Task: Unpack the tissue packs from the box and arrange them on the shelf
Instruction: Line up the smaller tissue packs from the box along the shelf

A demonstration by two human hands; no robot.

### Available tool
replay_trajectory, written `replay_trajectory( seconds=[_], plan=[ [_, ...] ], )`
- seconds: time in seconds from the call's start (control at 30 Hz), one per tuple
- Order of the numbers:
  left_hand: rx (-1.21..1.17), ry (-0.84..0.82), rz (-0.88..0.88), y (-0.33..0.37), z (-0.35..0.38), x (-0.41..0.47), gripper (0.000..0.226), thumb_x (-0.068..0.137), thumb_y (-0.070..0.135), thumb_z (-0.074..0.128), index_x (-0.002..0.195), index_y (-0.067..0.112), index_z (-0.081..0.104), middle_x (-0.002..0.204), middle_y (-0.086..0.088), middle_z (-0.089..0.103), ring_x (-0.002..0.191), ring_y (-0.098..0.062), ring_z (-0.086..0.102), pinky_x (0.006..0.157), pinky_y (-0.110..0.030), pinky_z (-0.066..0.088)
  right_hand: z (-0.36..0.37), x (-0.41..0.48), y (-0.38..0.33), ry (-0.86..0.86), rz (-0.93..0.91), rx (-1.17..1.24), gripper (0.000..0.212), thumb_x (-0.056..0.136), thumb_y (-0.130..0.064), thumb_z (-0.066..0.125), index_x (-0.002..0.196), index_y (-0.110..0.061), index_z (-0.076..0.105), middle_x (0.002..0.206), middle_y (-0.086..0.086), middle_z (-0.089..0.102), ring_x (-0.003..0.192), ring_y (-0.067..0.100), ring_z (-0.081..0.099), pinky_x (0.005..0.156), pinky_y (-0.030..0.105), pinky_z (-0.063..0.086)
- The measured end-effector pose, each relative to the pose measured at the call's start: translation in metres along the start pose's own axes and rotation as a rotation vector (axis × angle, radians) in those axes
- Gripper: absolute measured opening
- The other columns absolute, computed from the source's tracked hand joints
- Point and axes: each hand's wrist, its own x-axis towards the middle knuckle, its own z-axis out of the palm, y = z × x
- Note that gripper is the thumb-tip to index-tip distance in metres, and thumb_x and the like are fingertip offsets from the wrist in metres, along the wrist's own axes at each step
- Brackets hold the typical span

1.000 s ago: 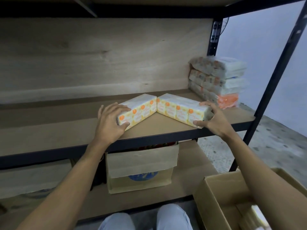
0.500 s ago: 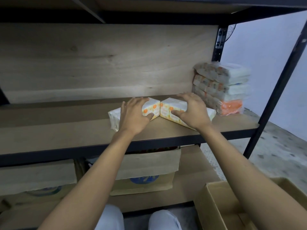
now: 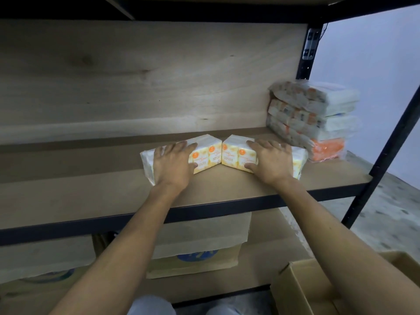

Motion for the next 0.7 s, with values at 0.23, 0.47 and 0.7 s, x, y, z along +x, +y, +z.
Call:
replay_trajectory(
  seconds=[0.23, 0.47, 0.7],
  plan=[
    [-0.140, -0.007, 0.077, -0.015, 0.005, 0.026, 0.052, 0.080, 0.032, 0.073, 0.129, 0.034, 0.054, 0.136, 0.009, 0.056, 0.124, -0.019, 0.052, 0.102, -0.040, 0.035, 0.005, 0.022, 0.035, -0.092, -0.094, 0.134, 0.068, 0.079, -0.053, 0.066, 0.139, -0.039, 0.039, 0.143, 0.001, 0.045, 0.128, 0.024, 0.042, 0.104, 0.039, 0.029],
    [-0.191, -0.097, 0.109, -0.015, 0.015, 0.050, 0.058, 0.081, 0.025, 0.073, 0.133, 0.036, 0.048, 0.142, 0.009, 0.049, 0.129, -0.020, 0.045, 0.110, -0.039, 0.024, 0.015, 0.051, 0.051, -0.130, -0.175, 0.159, 0.070, 0.075, -0.043, 0.074, 0.138, -0.039, 0.043, 0.147, -0.008, 0.042, 0.140, 0.022, 0.028, 0.106, 0.042, 0.025],
    [-0.278, -0.086, 0.116, -0.014, 0.041, 0.071, 0.058, 0.083, 0.018, 0.070, 0.134, 0.037, 0.050, 0.145, 0.011, 0.046, 0.137, -0.016, 0.034, 0.116, -0.037, 0.017, 0.043, 0.077, 0.060, -0.089, -0.148, 0.312, 0.068, 0.074, -0.033, 0.077, 0.135, -0.037, 0.048, 0.147, 0.005, 0.041, 0.137, 0.022, 0.032, 0.115, 0.038, 0.021]
  ],
)
